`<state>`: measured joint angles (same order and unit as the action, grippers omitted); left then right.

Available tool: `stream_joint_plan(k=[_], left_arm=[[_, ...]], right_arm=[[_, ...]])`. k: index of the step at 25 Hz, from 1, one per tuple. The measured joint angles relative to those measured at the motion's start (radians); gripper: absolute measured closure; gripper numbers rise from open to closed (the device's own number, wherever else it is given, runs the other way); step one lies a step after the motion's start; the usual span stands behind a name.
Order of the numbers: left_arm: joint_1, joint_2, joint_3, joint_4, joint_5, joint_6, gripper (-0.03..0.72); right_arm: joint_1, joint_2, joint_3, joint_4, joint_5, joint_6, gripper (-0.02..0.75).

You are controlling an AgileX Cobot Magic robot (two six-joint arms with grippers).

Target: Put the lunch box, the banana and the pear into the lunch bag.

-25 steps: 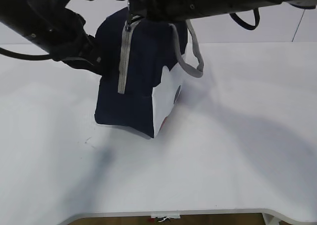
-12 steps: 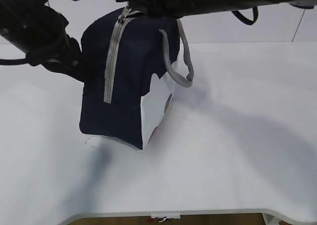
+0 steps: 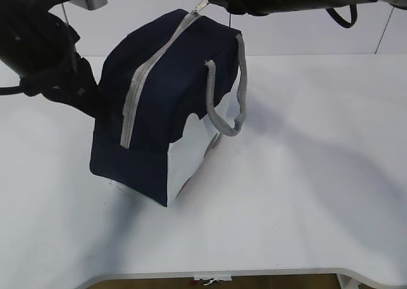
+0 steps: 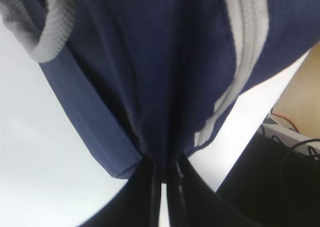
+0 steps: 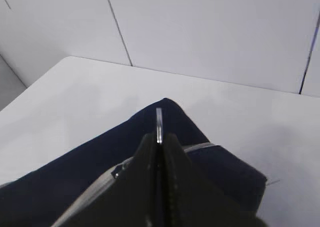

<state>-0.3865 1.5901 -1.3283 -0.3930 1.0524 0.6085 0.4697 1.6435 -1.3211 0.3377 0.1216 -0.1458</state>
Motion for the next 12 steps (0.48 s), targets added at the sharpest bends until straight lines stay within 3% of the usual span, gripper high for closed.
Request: stream_joint_plan(k=[12], left_arm=[[0.000,-0.050,0.000,0.038,0.052,0.000,0.699]], right_arm=[[-0.072,0.142,-0.085,0.012,-0.022,-0.001,0.724]])
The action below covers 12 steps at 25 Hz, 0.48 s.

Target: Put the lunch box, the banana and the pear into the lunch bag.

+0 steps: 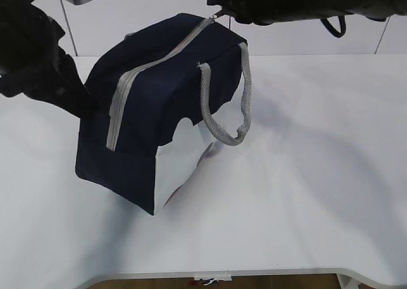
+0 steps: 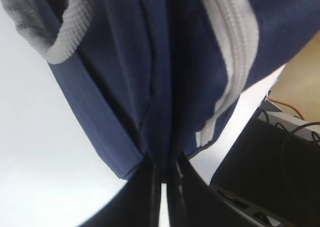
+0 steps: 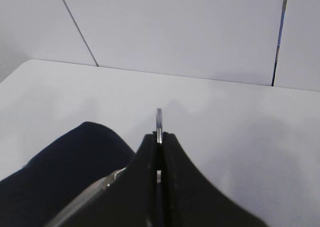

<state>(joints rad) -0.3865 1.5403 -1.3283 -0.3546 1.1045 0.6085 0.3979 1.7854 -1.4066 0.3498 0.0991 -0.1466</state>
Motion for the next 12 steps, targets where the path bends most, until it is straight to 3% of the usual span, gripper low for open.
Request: stream_joint_plan(k=[12], left_arm=[[0.000,-0.002,0.000,0.009,0.019,0.000,0.699]], right_arm=[[-0.048,0.149,-0.170,0.005,0.155,0.000,0.724]])
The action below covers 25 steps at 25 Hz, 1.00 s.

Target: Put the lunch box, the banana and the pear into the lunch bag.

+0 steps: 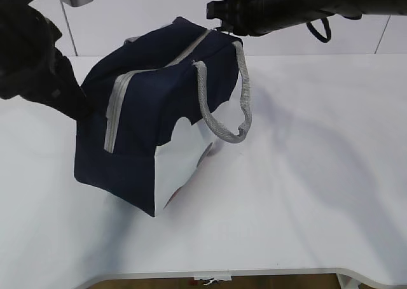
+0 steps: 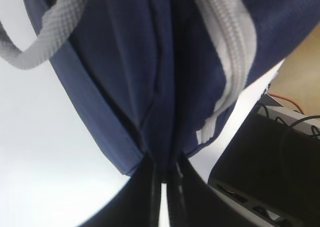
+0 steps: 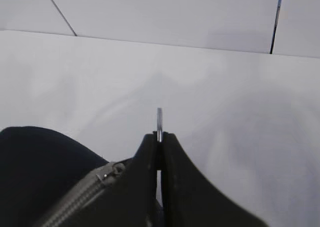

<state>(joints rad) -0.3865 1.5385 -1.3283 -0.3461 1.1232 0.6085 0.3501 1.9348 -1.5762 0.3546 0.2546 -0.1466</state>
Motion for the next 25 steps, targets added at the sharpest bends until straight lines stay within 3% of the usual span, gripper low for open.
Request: stream_joint_plan(k=[10,13,19,25], left_arm=[[0.001,0.000,-0.005,0.006,0.013,-0.043,0.679],[0.001,-0.002,-0.030,0.012,0.032,-0.091,0.596],[0.001,-0.006,-0.082,0.016,0.086,-0.163,0.333],[0.001,-0.007,-0.163,0.024,0.111,-0.209,0.288]], right_arm=[[-0.001,0.000,-0.076,0.094,0.203,-0.002,0.724],[-0.002,0.000,-0.076,0.100,0.209,-0.002,0.724],[-0.002,0.000,-0.077,0.104,0.232,-0.002,0.724],[-0.002,0.000,-0.077,0.107,0.264,-0.002,0.724]])
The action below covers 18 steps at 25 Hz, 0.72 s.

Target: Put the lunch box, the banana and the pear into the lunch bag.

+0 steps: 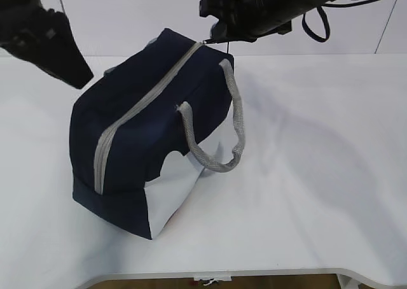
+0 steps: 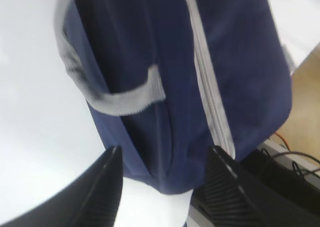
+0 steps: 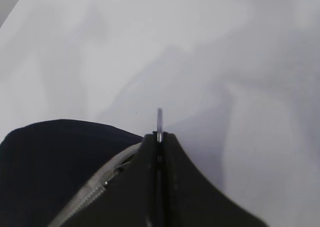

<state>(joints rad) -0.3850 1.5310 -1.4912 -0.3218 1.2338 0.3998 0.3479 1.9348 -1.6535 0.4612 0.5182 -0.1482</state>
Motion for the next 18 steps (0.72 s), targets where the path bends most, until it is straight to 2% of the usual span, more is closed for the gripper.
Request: stream_joint_plan(k=[6,18], left_arm=[[0.000,0.049,-0.138,-0.037,-0.002,-0.005,0.286],[0.000,0.378,-0.444,-0.150,0.004,-0.007,0.284]], right_arm=[[0.000,0.000,0.000,0.000,0.006,0.000,0.724],[0.000,0.000,0.000,0.001,0.012,0.000,0.724]])
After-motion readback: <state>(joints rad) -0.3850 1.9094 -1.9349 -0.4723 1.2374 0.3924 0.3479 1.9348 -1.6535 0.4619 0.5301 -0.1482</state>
